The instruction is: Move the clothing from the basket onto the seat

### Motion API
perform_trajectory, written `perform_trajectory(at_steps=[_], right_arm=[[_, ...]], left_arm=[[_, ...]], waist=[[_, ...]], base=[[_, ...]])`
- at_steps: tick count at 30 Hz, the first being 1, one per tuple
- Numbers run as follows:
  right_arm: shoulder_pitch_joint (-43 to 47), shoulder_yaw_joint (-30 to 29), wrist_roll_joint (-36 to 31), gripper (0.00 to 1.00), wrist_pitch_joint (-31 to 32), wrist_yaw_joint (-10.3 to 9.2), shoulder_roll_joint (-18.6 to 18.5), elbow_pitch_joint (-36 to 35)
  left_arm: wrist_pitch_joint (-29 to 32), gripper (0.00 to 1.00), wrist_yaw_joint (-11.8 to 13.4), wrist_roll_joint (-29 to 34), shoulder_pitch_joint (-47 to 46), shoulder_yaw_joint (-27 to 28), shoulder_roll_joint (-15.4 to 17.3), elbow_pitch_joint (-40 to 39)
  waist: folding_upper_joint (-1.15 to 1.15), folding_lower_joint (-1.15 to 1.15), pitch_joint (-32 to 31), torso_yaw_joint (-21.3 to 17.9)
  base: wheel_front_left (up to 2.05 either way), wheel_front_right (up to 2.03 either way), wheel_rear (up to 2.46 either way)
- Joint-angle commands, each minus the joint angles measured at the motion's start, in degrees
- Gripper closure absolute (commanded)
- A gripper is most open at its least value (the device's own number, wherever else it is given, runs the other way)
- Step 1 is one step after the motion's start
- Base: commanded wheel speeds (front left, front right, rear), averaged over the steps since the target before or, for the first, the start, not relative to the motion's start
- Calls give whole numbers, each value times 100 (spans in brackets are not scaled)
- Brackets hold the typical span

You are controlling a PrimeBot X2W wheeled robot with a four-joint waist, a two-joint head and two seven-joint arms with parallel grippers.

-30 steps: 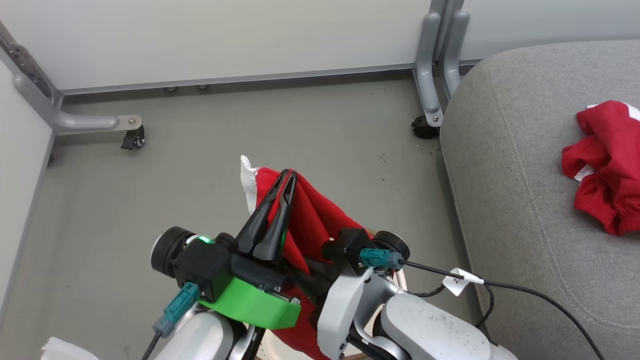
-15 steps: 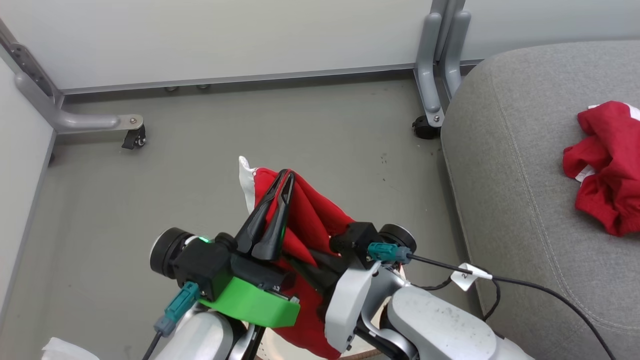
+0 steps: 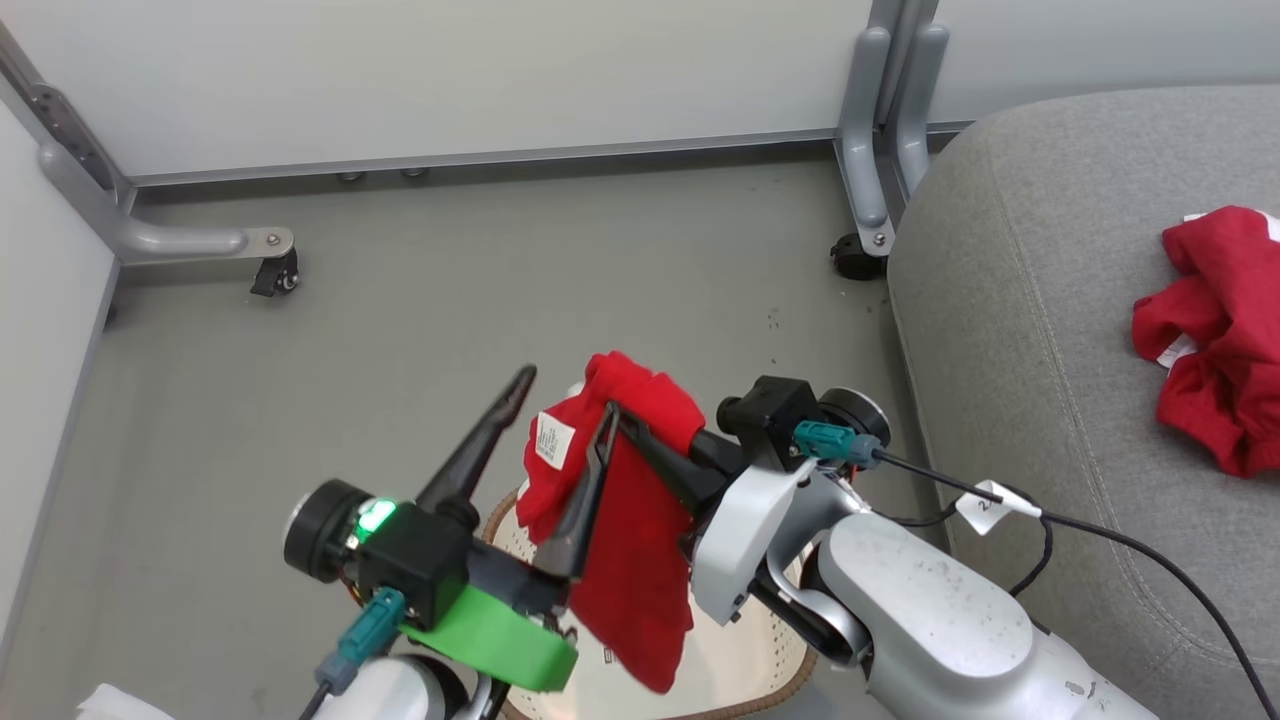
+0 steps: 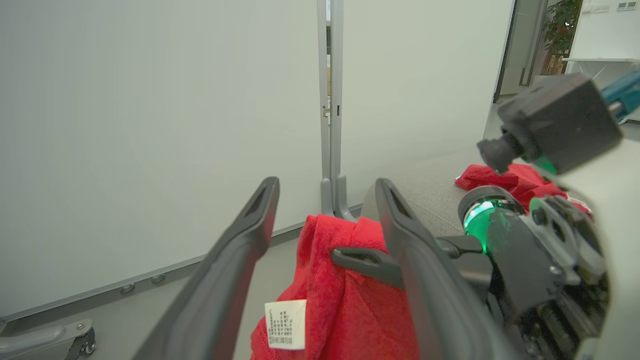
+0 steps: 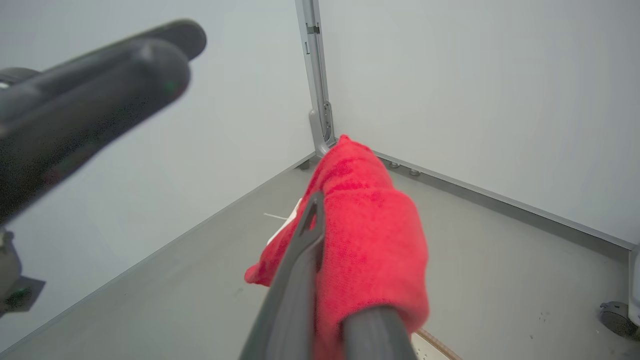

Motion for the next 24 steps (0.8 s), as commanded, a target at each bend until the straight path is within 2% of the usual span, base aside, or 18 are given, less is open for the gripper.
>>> perform_trajectory(at_steps=[1,9,24], right_arm=[[-78,-49,-54,100,-22,0,-25,15],[27,-232,-151,100,-58,0,6,39],[98,-361,-218,100,-127,0,43,79]], left_arm=[[86,0,-44,53,118,-63,91,2],[458,0,-184,-17,387,-380,269,70],[554,0,-223,-34,293,-515,321,239]], waist=[[0,0,-1,19],[0,0,21,70],[0,0,78,-66]], base=[[0,0,0],[0,0,0],[0,0,0]])
